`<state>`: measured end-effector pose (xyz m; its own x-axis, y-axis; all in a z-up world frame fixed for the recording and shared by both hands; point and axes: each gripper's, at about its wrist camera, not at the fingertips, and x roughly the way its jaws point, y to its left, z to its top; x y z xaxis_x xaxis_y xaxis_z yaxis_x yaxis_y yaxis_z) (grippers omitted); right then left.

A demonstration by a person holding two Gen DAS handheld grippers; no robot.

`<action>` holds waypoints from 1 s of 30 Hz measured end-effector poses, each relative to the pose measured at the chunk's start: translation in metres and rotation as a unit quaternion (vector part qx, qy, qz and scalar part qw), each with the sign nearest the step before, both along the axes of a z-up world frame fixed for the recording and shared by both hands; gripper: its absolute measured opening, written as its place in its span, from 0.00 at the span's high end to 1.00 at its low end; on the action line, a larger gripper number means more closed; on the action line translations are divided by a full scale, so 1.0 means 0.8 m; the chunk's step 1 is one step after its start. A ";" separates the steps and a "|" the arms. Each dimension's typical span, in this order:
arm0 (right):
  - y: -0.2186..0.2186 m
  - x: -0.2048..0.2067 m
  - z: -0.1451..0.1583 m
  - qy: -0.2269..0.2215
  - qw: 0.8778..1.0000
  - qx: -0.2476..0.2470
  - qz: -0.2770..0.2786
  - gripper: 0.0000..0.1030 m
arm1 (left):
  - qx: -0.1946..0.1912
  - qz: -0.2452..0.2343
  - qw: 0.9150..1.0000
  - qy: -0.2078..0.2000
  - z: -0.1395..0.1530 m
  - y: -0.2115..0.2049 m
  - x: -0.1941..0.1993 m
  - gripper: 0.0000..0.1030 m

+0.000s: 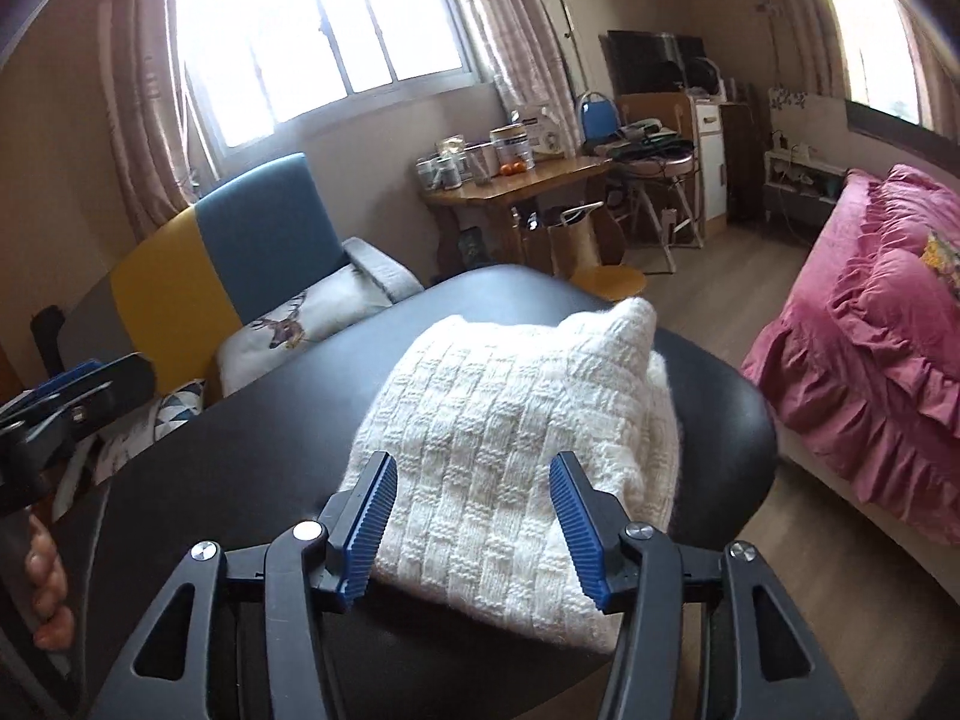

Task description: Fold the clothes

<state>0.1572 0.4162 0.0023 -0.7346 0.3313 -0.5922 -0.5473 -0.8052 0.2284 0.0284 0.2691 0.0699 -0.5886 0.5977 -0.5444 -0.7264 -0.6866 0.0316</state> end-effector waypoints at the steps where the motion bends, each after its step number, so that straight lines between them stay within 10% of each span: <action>1: -0.006 -0.002 0.006 -0.007 1.000 0.020 -0.015 0.47 | 0.004 0.000 1.000 0.007 0.005 -0.005 0.006 0.00; 8: -0.044 -0.022 0.035 -0.056 0.985 0.149 -0.060 0.47 | 0.025 -0.013 0.999 -0.021 0.018 -0.023 0.016 0.00; 30: -0.026 -0.031 -0.015 -0.072 0.994 0.084 -0.007 0.47 | 0.017 0.011 0.999 -0.039 -0.001 -0.017 0.010 0.02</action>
